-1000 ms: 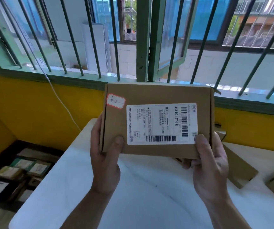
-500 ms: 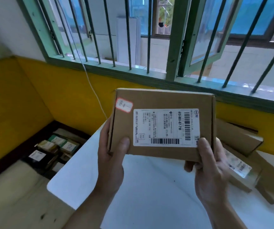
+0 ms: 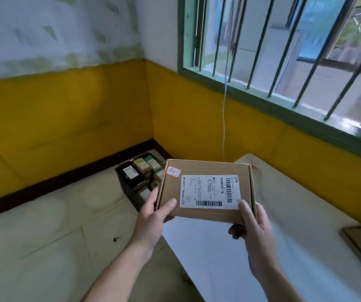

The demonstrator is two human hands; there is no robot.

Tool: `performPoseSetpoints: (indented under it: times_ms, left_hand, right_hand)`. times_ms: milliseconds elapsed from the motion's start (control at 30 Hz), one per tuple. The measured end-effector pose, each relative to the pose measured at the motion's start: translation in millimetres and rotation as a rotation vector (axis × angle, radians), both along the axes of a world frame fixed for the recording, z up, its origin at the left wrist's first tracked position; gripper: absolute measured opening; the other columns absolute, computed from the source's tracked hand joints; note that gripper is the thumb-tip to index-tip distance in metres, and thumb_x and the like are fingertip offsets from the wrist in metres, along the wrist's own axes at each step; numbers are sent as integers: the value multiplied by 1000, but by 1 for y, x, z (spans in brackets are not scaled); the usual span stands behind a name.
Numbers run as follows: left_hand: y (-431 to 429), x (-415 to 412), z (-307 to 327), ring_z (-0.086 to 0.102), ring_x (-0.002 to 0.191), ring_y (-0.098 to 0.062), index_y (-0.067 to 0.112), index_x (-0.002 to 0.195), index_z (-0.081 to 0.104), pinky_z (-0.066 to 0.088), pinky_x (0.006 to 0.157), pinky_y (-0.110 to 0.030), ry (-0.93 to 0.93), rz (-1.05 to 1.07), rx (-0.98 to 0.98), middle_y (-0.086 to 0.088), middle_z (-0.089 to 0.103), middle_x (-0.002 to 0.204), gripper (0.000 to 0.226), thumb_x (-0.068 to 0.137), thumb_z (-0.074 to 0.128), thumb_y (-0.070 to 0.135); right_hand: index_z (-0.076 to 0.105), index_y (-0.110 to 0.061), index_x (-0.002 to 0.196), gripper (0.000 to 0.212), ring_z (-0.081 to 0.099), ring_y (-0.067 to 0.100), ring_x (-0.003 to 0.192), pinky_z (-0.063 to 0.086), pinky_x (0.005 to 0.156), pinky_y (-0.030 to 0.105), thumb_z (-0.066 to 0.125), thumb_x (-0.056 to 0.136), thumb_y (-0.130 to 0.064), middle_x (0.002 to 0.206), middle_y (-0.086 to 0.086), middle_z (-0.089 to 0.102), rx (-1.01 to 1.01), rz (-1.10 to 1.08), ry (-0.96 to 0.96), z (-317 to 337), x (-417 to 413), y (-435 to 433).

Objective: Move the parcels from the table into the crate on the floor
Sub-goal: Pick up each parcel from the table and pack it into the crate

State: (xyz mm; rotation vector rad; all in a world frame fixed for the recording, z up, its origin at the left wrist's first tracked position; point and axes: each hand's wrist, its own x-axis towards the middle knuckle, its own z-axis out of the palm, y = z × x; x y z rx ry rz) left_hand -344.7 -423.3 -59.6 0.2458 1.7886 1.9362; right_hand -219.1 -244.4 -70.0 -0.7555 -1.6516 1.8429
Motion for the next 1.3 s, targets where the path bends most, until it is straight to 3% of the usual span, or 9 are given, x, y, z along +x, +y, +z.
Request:
performPoseSetpoints:
  times_ms: [200,367,500,667,800,1000,1133,1200,1300]
  left_hand:
    - [-80,-112,-30,67,104,-2,35,143,48,54,94,-32,-13,92,-105,14,71,116,60,89,70,26]
    - [-132,-201,-50,62,86,18,31,144,45,48,70,-4,-42,144,-177,28,65,104,60,90,69,20]
    - [-145,-256,-66,62,112,-9,26,149,42,49,103,-35,-100,117,-233,9,66,125,64,91,68,20]
    - [-128,-317,-99,61,113,-13,27,148,43,47,106,-42,-178,48,-295,8,66,126,62,91,67,19]
    - [-99,-376,-133,63,112,-14,25,149,41,51,101,-40,-202,-19,-351,5,66,127,62,93,65,14]
    - [-49,-479,-187,64,110,-10,30,147,44,50,103,-40,-242,-120,-491,9,67,123,62,92,66,11]
    - [-19,-533,-227,65,111,-13,30,145,46,49,104,-43,-288,-195,-575,7,67,123,61,91,66,9]
    - [-8,-552,-248,63,108,-8,35,142,45,51,100,-37,-315,-214,-614,13,66,120,60,91,68,12]
    - [4,-575,-285,59,102,3,42,133,44,46,75,-16,-331,-264,-688,26,62,113,55,89,71,21]
  right_hand:
    - [60,-20,108,24,58,17,56,48,55,31,54,96,-40,86,0,70,-63,112,-131,-28,-119,-68]
    - [60,-26,109,22,59,18,73,49,60,27,55,94,-40,99,3,67,-149,150,-211,-43,-213,-122]
    - [61,-28,112,23,62,18,74,50,63,28,57,93,-41,99,1,71,-180,100,-263,-60,-264,-139]
    - [60,-28,114,26,67,14,70,52,60,26,58,93,-43,97,-1,72,-179,13,-368,-92,-318,-124]
    - [47,-27,128,40,70,18,80,54,64,28,57,93,-44,108,0,67,-198,-57,-408,-128,-371,-101]
    - [41,-22,127,42,71,20,79,53,62,27,61,94,-36,109,8,68,-341,-141,-524,-196,-452,-65]
    - [39,-20,133,51,69,26,91,55,88,44,61,92,-40,116,10,66,-419,-180,-637,-225,-492,-48]
    - [36,-22,139,58,69,26,97,51,97,49,61,91,-44,118,8,66,-444,-188,-708,-237,-508,-42]
    - [40,-28,134,50,67,25,100,51,97,49,60,92,-46,115,2,67,-449,-255,-796,-265,-533,-37]
